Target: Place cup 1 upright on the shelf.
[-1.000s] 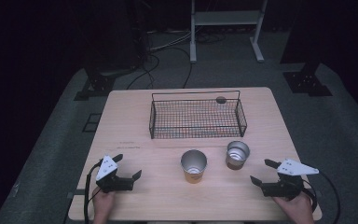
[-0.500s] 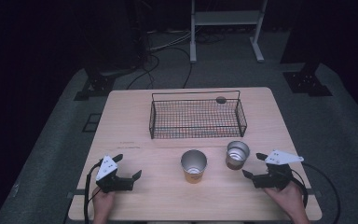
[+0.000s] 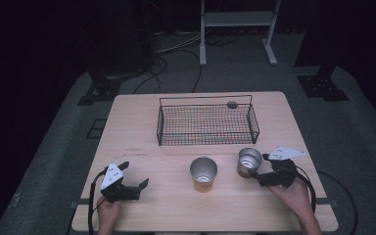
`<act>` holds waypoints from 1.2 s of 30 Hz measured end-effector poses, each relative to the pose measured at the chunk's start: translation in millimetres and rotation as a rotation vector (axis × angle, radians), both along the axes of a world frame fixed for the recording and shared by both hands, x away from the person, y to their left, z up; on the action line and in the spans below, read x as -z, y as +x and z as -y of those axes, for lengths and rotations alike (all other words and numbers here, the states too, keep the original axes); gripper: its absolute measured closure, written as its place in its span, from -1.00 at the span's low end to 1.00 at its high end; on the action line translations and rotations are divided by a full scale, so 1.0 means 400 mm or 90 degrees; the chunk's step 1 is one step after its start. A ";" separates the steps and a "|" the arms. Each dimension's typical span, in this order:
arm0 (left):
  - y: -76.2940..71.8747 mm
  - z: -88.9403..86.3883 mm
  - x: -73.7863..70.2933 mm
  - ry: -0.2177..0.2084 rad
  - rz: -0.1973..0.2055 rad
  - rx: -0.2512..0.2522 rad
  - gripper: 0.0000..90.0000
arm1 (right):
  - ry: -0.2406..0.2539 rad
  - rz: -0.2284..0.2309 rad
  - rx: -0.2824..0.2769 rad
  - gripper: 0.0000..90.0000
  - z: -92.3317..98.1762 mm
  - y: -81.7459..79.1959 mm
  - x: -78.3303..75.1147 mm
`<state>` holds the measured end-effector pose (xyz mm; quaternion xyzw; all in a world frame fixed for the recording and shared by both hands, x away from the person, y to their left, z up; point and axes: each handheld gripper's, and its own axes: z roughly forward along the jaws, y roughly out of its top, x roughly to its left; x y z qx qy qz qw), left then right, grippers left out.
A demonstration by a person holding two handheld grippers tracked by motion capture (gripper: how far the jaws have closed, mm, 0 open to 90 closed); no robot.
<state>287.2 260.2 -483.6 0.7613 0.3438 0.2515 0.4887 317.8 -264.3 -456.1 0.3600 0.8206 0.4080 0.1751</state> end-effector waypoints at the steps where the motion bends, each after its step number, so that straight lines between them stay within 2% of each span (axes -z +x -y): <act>1: 0.000 0.000 0.000 0.000 0.000 0.000 -1.00 | -0.003 0.000 0.000 -0.71 -0.004 0.004 0.000; 8: 0.000 0.000 0.000 0.001 0.000 0.000 -1.00 | -0.009 -0.009 -0.008 -0.71 -0.025 0.020 0.013; 11: 0.000 0.000 0.000 0.001 0.000 0.000 -1.00 | -0.012 -0.003 -0.010 -0.71 -0.039 0.027 0.012; 17: 0.000 0.000 0.000 -0.001 0.000 0.000 -1.00 | -0.024 -0.016 -0.014 -0.71 -0.055 0.047 0.006; 22: -0.001 0.000 0.000 0.000 0.000 0.001 -1.00 | -0.026 -0.019 -0.019 -0.71 -0.057 0.050 0.007; 26: -0.001 0.000 0.000 0.000 0.000 0.000 -1.00 | -0.023 -0.018 -0.023 -0.62 -0.054 0.050 0.006; 36: -0.001 0.000 0.000 0.000 0.000 0.000 -1.00 | -0.038 -0.015 -0.027 -0.61 -0.061 0.044 -0.002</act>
